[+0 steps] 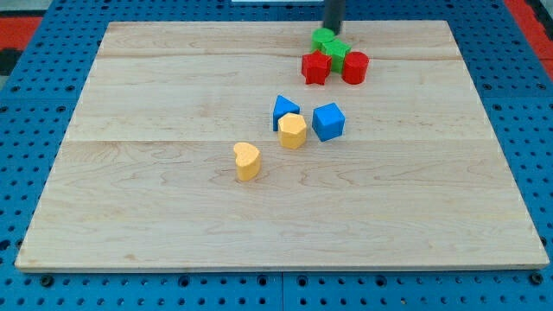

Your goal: Move the green circle to the top left of the board

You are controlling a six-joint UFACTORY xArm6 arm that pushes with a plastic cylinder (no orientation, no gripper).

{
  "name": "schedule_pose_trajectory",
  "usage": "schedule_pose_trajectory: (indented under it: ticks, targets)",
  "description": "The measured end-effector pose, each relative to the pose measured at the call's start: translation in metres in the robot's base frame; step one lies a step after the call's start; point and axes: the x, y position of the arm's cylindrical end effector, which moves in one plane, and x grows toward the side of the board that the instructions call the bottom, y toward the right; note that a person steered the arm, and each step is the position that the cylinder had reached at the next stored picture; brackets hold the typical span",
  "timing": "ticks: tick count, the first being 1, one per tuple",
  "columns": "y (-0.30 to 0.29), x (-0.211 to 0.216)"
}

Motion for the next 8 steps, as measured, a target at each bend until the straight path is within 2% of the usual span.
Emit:
schedule_pose_trajectory:
  ticks: [2,3,4,5,7,8]
  targets:
    - [0.074,0.021]
    - [0.02,0.023]
    - [-0.061,0.025]
    - [-0.101,0.062]
    - [-0.108,0.138]
    - [-0.139,0.147]
